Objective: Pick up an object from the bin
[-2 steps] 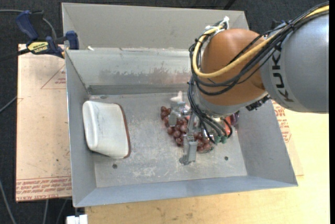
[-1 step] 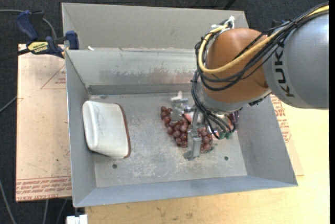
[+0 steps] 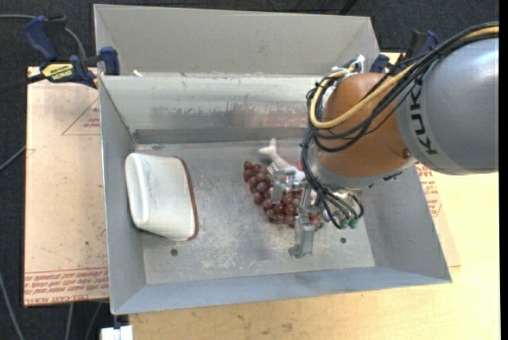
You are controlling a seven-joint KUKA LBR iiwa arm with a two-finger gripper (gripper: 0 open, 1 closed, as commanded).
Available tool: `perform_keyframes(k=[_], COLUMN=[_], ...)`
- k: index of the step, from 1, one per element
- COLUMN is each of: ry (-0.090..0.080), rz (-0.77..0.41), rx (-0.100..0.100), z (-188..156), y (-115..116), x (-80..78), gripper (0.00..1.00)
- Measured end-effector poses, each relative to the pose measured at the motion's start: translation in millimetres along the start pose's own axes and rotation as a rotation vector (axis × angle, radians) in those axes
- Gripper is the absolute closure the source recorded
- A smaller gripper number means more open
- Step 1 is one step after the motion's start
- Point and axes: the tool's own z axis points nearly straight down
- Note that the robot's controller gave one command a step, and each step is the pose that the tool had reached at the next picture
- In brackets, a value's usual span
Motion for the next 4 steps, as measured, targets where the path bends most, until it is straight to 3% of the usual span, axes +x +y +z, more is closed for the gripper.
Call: perform_keyframes(k=[1,2,3,4], ry=[-0.007,-0.014,-0.023,-0.023], rz=[0.001,0.085,0.316,0.316], rx=[-0.002,-0.003,0.000,0.000], z=[11.3,21.3,66.9,66.9], y=[-3.1,-17.9,-30.2,-30.2], x=[-33.4,-43.7,-77.9,-77.8], gripper=[0.00,0.00,1.00,1.00])
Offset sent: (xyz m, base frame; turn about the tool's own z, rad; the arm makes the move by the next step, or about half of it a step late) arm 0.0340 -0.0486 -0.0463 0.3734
